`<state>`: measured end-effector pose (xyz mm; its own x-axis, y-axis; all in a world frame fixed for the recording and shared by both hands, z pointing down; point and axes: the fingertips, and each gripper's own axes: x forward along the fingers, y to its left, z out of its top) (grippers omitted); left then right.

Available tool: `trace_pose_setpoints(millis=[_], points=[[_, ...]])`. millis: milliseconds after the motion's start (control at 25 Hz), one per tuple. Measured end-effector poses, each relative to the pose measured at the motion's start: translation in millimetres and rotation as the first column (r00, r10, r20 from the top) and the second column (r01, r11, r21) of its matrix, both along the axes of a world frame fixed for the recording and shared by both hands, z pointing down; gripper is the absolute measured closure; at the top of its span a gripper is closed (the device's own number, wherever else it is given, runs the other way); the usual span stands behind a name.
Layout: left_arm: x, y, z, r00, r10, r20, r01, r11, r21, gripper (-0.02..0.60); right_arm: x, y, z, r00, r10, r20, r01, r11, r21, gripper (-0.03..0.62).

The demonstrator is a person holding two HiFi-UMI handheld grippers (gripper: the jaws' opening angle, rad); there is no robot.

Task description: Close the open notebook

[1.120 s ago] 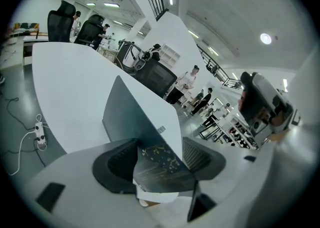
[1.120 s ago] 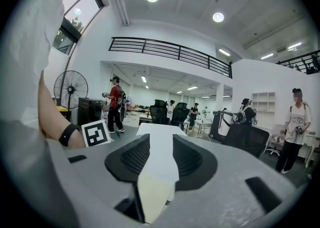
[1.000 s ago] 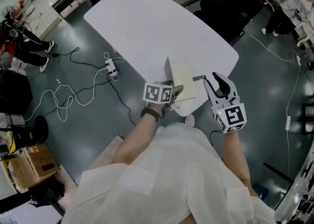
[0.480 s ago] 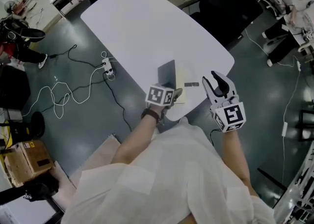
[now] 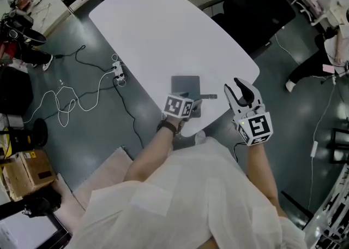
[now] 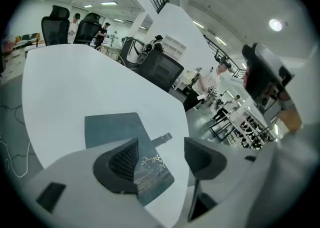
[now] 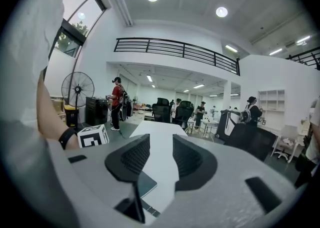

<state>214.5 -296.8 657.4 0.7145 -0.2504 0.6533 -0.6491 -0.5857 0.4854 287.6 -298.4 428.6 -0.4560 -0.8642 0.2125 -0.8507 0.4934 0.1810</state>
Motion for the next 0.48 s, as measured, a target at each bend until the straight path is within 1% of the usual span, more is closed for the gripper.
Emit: trace_pose_setpoints(millis=[280, 400, 480], points=[[2.4, -6.6, -3.2, 1.0, -0.009, -0.02, 0.009, 1.0, 0.007, 0.308, 0.3, -8.0, -0.3, 1.0, -0.014, -0.003, 0.014, 1.0, 0.001, 0.45], [-5.0, -12.4, -11.9, 0.999, -0.024, -0.032, 0.025, 0.999, 0.038, 0.308, -4.0, -8.5, -4.1, 1.0, -0.015, -0.001, 0.015, 1.0, 0.006, 0.45], [-13.2, -17.2, -22.5, 0.998, -0.037, -0.041, 0.04, 0.997, 0.073, 0.308, -6.4, -7.5, -7.5, 1.0, -0.012, 0.011, 0.012, 1.0, 0.009, 0.449]])
